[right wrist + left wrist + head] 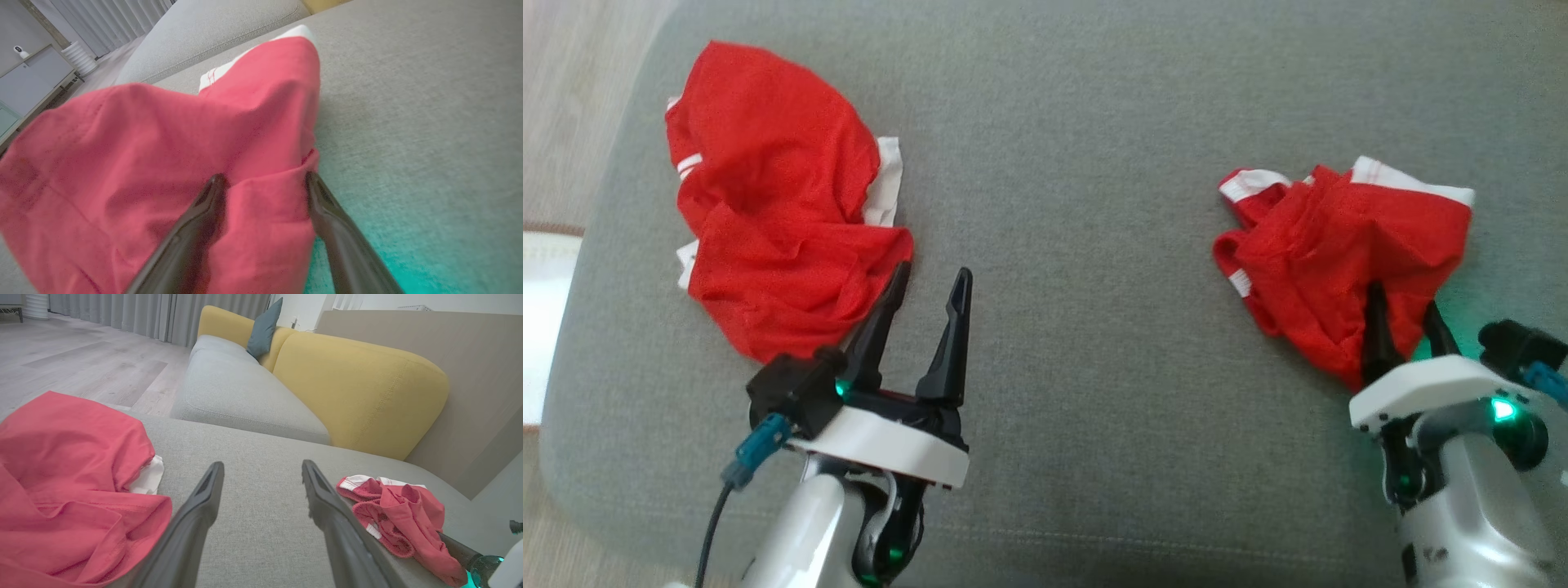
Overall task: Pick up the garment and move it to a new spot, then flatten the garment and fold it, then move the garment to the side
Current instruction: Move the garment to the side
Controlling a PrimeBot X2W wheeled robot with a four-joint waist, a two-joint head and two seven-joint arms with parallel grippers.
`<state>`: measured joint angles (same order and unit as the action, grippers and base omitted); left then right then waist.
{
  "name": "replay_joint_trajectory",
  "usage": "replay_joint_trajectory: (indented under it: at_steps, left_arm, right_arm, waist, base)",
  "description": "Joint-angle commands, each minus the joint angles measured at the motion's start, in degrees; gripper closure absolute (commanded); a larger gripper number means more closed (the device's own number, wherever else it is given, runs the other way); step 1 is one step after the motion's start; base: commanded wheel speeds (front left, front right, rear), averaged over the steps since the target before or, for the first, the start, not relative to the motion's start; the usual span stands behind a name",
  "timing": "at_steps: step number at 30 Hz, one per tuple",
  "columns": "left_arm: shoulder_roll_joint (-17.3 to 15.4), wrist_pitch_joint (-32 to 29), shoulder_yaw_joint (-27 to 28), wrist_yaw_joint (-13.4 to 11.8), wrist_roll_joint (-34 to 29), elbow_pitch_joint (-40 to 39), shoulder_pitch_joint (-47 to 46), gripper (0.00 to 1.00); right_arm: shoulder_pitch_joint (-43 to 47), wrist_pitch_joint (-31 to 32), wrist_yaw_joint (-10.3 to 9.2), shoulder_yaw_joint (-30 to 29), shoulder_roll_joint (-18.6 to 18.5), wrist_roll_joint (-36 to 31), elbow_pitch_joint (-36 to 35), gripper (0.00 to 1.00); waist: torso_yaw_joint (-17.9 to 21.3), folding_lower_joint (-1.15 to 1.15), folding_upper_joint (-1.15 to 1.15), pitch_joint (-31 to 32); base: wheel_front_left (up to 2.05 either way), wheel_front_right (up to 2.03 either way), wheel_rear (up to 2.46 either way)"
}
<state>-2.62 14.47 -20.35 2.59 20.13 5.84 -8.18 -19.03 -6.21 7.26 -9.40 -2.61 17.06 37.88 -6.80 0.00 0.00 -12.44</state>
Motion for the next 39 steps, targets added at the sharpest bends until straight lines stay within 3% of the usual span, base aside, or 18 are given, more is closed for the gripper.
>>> replay_joint_trajectory:
  at_steps: [1, 10, 11, 12, 18, 23, 28, 34, 39]
  left_arm:
    - [-0.3, 0.5, 1.9, 0.3, -0.6, -1.6, -2.6, 0.00]
    - [-0.3, 0.5, 2.4, 0.6, -0.6, -1.6, -3.6, 0.00]
    - [-0.3, 0.5, 2.5, 0.7, -0.7, -1.5, -3.6, 0.00]
    - [-0.3, 0.5, 2.5, 0.7, -0.8, -1.4, -3.6, 0.00]
    - [-0.3, 0.5, 3.0, 0.8, -1.1, -1.6, -3.8, 0.00]
    - [-0.3, 0.5, 3.1, 0.7, -1.2, -2.0, -3.7, 0.00]
    - [-0.3, 0.5, 3.3, 0.8, -1.3, -2.4, -4.0, 0.00]
    - [-0.3, 0.5, 3.7, 1.2, -1.4, -2.8, -4.9, 0.00]
    - [-0.3, 0.5, 4.1, 1.8, -1.2, -2.8, -5.7, 0.00]
  right_arm:
    - [-3.2, -1.3, 0.23, 1.7, -0.3, -0.8, 0.6, 0.00]
    - [-8.7, -3.4, 0.23, 2.9, -0.3, -5.4, 8.0, 0.00]
    - [-9.1, -3.7, 0.23, 3.2, -0.3, -5.9, 8.6, 0.31]
    - [-9.5, -4.1, 0.23, 3.5, -0.3, -6.6, 8.9, 1.00]
    - [-10.9, -5.6, 0.23, 3.7, -0.3, -15.9, 6.0, 1.00]
    - [-10.5, -2.6, 0.23, 3.3, -1.0, -26.9, -0.4, 1.00]
    - [-10.3, 2.0, 0.23, 5.0, -7.2, -32.2, -6.0, 1.00]
    - [-10.7, 7.7, 0.23, 4.8, -15.8, -32.3, -11.0, 1.00]
    - [-10.2, 12.4, 0.23, 2.1, -19.7, -31.8, -17.5, 1.00]
  waist:
    - [-0.9, 0.00, 0.00, -1.3]
    - [-1.0, 0.00, 0.00, -3.3]
    - [-0.8, 0.00, 0.00, -3.4]
    - [-0.5, 0.00, 0.00, -3.3]
    - [1.9, 0.00, 0.00, -2.4]
    - [4.1, 0.00, 0.00, -2.0]
    - [5.6, 0.00, 0.00, -3.1]
    - [5.9, 0.00, 0.00, -5.1]
    - [5.4, 0.00, 0.00, -6.8]
  base:
    - [0.00, 0.00, 0.00]
    - [0.00, 0.00, 0.00]
    - [0.00, 0.00, 0.00]
    - [0.00, 0.00, 0.00]
    - [0.00, 0.00, 0.00]
    - [0.00, 0.00, 0.00]
    - [0.00, 0.00, 0.00]
    - [0.00, 0.00, 0.00]
    - [0.00, 0.00, 0.00]
